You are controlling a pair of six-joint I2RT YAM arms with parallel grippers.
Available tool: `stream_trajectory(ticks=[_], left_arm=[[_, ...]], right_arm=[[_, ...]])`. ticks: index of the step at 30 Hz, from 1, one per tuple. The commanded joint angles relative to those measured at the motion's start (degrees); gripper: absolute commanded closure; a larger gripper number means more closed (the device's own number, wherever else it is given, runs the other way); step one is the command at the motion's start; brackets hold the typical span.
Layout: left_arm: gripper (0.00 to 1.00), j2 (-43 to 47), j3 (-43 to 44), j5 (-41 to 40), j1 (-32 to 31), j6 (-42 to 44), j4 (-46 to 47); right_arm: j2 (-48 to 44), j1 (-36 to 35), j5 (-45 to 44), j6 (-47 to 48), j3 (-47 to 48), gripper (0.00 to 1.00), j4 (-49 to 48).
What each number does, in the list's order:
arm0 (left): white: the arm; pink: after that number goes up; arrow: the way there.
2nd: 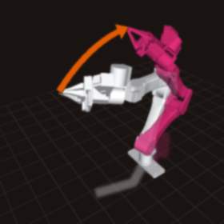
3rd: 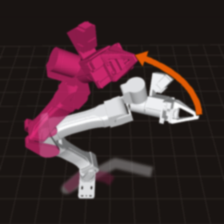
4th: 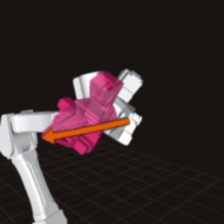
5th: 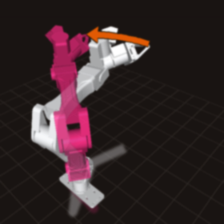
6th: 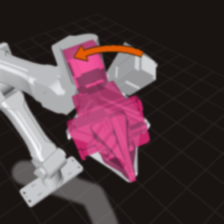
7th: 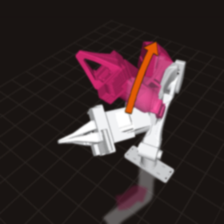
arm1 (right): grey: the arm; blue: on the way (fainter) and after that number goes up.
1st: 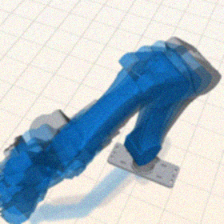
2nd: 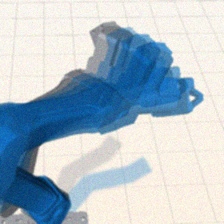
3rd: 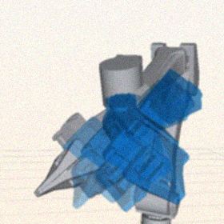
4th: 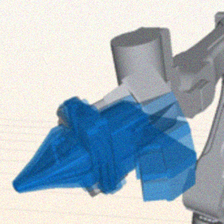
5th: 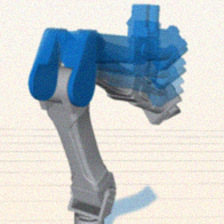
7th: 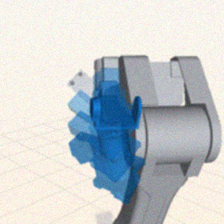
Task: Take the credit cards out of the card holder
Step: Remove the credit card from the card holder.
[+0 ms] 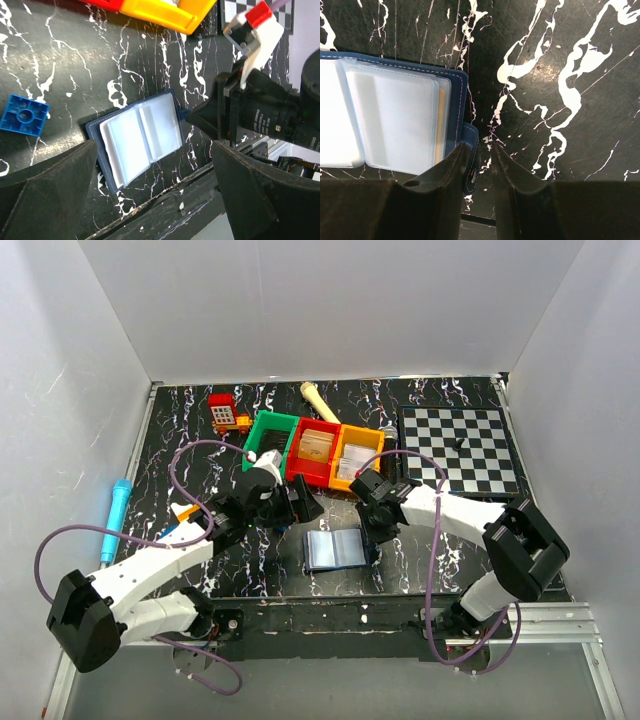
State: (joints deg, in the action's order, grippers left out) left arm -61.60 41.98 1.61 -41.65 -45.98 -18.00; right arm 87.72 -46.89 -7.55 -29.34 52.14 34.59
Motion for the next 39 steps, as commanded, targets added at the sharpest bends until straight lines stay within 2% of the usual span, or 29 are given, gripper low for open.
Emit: stream_trajectory(ticks=[1,11,12,15,16,19,24,31,39], left_arm=[[0.04,-0.5,1.0,-4.3,-4.2,-0.9,0.2],[0.12,-6.6,4.4,-9.2,-10.5,-1.4,-1.2],[0.18,-6.7,4.2,-9.8,-10.5,-2.3,-1.5],[0.44,-6.8,3.5,-11.3,-10.5,-5.3,-1.8],[0.49,-6.9,3.1,-11.0,-10.5,-5.8,-1.3],[0.49,-7.4,2.4,-8.6,-10.5,-5.2,1.3],[0.45,-10.6,2.7,-4.6,-10.6,-4.2,4.6],[0.34,-17.2,4.6,-1.7,-11.4,-2.2,5.6],[0.33,-22.7,7.3,0.1,-13.4,-0.2,5.4]], right_arm=[[0.1,0.4,-1.2,0.3,0.7,0.69,-0.1],[-6.9,0.7,0.7,1.2,-2.0,0.99,0.1],[-8.3,0.8,1.4,2.0,-2.4,0.99,0.0],[-11.9,0.7,4.9,4.1,-3.5,0.99,-0.7],[-12.9,0.7,6.4,5.2,-3.8,0.99,-1.0],[-15.7,0.7,11.1,7.1,-4.6,0.99,-1.6],[-18.2,0.7,14.1,8.0,-4.9,0.99,-2.6],[-19.0,0.7,13.7,8.0,-5.2,0.99,-3.5],[-20.7,0.8,13.2,7.8,-5.3,0.99,-4.8]])
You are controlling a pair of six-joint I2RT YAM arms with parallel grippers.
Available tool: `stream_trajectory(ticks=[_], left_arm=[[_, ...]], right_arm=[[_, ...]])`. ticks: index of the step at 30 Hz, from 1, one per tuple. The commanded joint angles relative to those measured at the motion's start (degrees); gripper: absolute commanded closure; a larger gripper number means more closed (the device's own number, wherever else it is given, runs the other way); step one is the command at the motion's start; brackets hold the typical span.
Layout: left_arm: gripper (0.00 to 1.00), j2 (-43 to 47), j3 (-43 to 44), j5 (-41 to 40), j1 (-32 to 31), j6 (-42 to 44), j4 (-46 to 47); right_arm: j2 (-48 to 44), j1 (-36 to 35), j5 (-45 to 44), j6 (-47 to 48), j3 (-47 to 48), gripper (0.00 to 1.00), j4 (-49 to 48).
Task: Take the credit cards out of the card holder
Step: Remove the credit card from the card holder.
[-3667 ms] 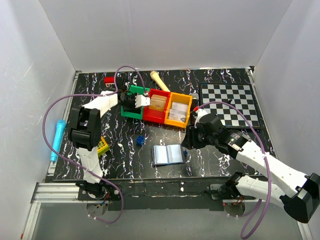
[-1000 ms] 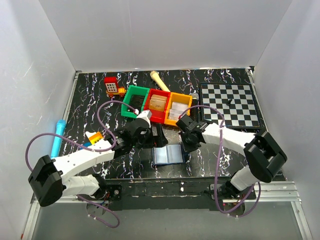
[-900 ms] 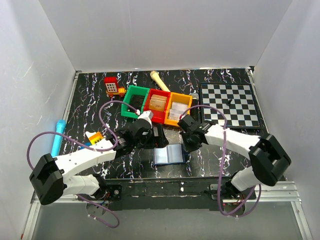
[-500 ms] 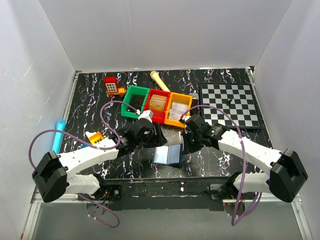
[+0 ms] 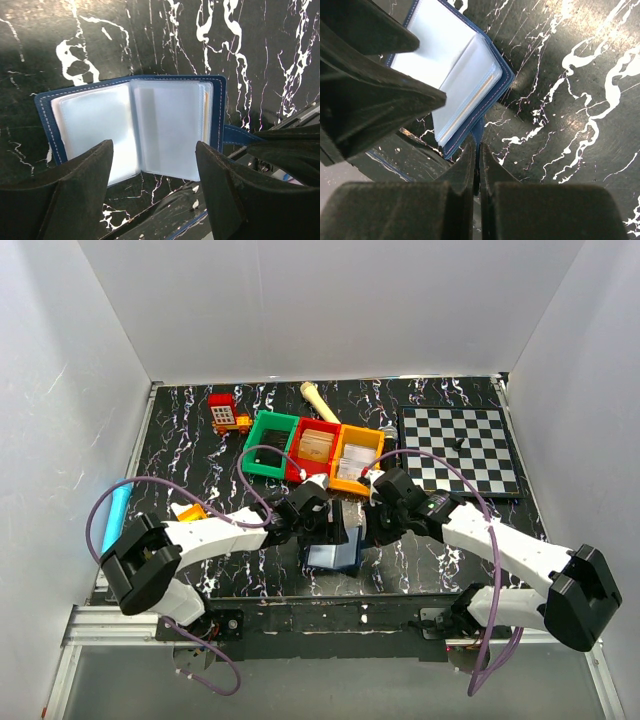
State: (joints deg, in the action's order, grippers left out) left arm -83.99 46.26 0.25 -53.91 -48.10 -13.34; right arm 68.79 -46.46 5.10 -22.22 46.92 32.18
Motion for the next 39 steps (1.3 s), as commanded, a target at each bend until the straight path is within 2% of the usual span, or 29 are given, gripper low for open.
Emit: stream_trajectory(ticks=[1,12,29,39], left_arm=[[0.33,-0.6,3.3,1.2,-1.4,2.2,0.7],[0.33,-3.7,5.9,0.6,-2.9,4.0,-0.8],[0.46,-4.1,5.2,-3.6,-3.1,1.9,-2.1],[0.44,-2.0,4.1,-5.3,-3.1,0.9,-2.3]], right_arm=[[-2.0,0.2,0.7,0.8,0.0,0.99,-2.5],[-2.1,0.3,1.7,0.9,0.3,0.99,-3.0],[-2.5,0.2,0.8,1.6,0.0,0.99,-2.8],[-2.3,0.3,1.1,1.7,0.1,0.99,-2.7]])
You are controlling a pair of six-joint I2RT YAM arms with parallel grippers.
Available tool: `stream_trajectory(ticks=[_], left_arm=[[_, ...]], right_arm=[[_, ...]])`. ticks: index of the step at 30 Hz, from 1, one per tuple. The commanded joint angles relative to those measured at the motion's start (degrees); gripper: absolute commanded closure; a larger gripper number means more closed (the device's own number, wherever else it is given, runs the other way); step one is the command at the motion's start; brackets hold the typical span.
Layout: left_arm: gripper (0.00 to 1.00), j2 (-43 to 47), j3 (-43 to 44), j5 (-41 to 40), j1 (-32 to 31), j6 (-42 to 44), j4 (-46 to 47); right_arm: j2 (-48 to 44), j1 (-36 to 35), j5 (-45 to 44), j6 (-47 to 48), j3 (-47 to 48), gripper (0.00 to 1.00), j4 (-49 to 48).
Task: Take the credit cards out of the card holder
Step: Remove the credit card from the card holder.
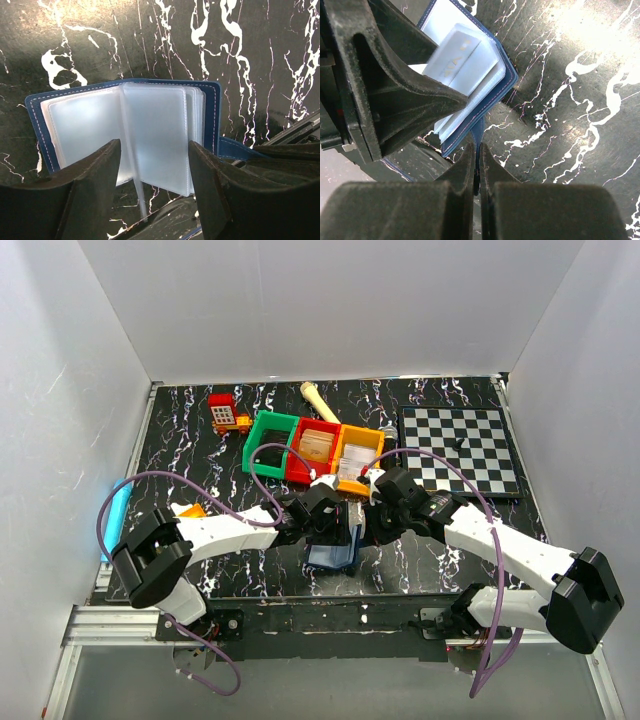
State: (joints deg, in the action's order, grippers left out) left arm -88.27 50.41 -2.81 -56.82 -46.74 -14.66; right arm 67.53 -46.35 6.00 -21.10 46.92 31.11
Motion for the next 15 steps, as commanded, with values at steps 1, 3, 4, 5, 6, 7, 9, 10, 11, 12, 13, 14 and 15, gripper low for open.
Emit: stream_trajectory(ticks=[1,3,4,5,6,7,9,10,11,12,13,14,15], left_arm=[[0.44,2.2,0.0,-2.3,-0.2,-0.5,-1.2],[0.42,2.4,0.1,-2.6,-0.2,-0.7,-1.6],[0.41,2.7,0.0,-3.0,-0.2,-0.8,-1.8],[0.4,2.9,0.1,-3.3,-0.2,-0.9,-1.9],[0.4,3.4,0.0,-3.6,-0.2,-1.0,-2.0],[0.39,3.6,-0.1,-4.0,-0.2,-1.1,-2.3],[0.39,4.2,-0.4,-4.8,-0.2,-1.3,-2.7],[0.39,4.2,-0.5,-5.0,-0.2,-1.5,-3.0],[0.39,4.3,-0.5,-5.0,-0.2,-1.6,-2.9],[0.39,4.3,-0.7,-5.0,-0.2,-1.6,-3.0],[0.39,4.2,-0.6,-4.9,-0.2,-1.6,-2.9],[0.39,4.2,-0.6,-4.8,-0.2,-1.6,-3.0],[0.4,4.2,-0.7,-4.8,-0.2,-1.6,-2.8]], right_arm=[[-0.9,0.2,0.2,0.6,0.2,0.99,-1.6],[-1.2,0.2,0.2,0.6,0.2,0.99,-1.6],[-1.2,0.2,0.2,0.7,0.1,0.99,-1.5],[-1.3,0.2,0.2,0.6,0.2,0.99,-1.5],[-1.3,0.2,0.2,0.8,0.1,0.99,-1.4],[-1.2,0.2,0.2,0.8,0.1,0.99,-1.4],[-1.2,0.1,0.2,0.8,0.1,0.99,-1.4],[-1.2,0.1,0.3,0.8,0.2,0.99,-1.4],[-1.2,0.1,0.3,0.8,0.2,0.99,-1.3],[-1.2,0.2,0.3,0.8,0.3,0.99,-1.4],[-1.2,0.2,0.2,0.8,0.3,0.99,-1.3],[-1.2,0.2,0.3,0.8,0.2,0.99,-1.4],[-1.2,0.2,0.3,0.8,0.2,0.99,-1.4]])
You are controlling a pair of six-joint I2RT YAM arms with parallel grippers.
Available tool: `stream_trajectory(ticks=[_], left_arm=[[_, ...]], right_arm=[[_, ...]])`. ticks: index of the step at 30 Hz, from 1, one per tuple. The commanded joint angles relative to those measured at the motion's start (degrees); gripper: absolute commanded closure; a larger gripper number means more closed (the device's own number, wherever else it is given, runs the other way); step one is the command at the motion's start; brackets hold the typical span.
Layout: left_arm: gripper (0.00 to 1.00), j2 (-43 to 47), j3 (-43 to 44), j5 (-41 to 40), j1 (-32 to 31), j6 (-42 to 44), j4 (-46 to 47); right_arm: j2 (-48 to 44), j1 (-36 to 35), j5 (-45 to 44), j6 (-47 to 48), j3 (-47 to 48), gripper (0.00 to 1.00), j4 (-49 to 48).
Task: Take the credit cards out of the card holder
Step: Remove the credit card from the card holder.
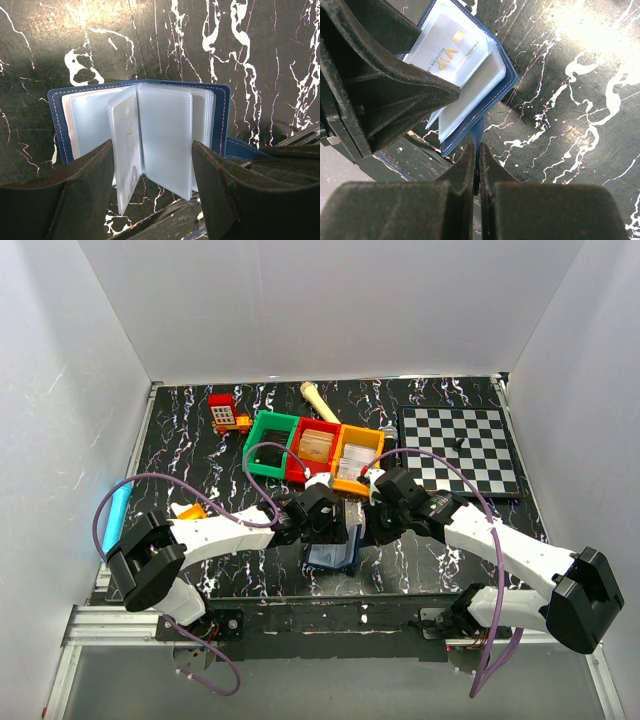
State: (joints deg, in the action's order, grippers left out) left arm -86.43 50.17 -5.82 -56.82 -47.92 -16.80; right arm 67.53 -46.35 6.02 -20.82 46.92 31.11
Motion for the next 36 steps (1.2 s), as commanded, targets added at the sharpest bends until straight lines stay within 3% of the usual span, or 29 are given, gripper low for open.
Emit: stream_trajectory(ticks=[1,10,14,17,27,32,36], left_arm=[[0.4,2.2,-0.3,-1.7,-0.2,-0.4,-0.7],[0.35,1.5,0.5,-1.0,-0.2,1.0,-0.7],[0.19,1.2,1.7,-2.6,-0.9,1.3,-2.2],[0.13,2.3,1.7,-4.4,-1.0,0.9,-3.2],[0.11,12.9,-0.2,-12.0,-1.0,-0.2,-6.9],[0.21,13.6,-2.3,-8.1,-0.9,3.4,-1.4],[0.54,8.8,-2.5,-3.9,-0.8,4.3,1.9]], right_arm=[[-1.2,0.2,0.3,0.4,0.2,0.99,-1.4],[-1.2,0.2,0.1,0.6,0.0,0.99,-1.5],[-1.3,0.3,0.0,0.6,-0.1,0.99,-1.4],[-1.3,0.2,0.0,0.6,-0.2,0.99,-1.4],[-1.2,0.3,-1.0,0.7,-0.8,0.99,-0.9],[-0.6,0.6,-1.6,0.2,-0.8,0.99,-0.6],[0.0,1.2,-2.2,-1.1,-0.8,0.99,0.4]])
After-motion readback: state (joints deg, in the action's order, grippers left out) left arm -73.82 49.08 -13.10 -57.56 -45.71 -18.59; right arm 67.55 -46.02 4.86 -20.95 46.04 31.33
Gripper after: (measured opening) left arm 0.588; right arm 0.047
